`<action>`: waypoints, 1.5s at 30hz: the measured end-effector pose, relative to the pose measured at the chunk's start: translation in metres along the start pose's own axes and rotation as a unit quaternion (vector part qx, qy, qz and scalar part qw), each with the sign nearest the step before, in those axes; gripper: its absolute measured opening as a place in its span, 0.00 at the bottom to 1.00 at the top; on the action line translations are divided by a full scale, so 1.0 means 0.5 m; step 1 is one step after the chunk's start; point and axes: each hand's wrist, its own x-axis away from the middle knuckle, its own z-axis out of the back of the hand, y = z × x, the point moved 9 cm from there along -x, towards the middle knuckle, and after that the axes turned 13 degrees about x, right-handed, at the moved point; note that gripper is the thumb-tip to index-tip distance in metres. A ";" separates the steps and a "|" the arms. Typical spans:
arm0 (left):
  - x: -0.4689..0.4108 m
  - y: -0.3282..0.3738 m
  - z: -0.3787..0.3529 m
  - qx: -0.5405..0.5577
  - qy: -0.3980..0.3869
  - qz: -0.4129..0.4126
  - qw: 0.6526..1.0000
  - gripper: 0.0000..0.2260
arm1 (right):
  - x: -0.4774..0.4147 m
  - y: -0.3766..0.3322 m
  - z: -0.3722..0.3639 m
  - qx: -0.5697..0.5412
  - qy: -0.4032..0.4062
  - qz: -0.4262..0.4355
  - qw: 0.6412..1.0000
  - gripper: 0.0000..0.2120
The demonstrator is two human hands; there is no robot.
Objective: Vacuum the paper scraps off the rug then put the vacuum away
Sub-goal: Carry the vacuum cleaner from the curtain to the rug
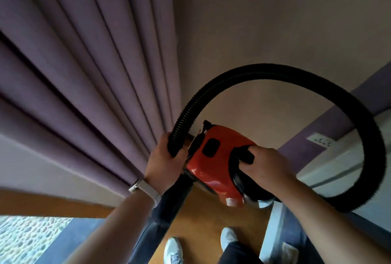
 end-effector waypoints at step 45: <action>1.299 -0.049 0.535 -0.033 0.681 0.042 0.731 0.15 | 0.914 -0.858 0.050 0.012 0.027 0.678 0.734 0.27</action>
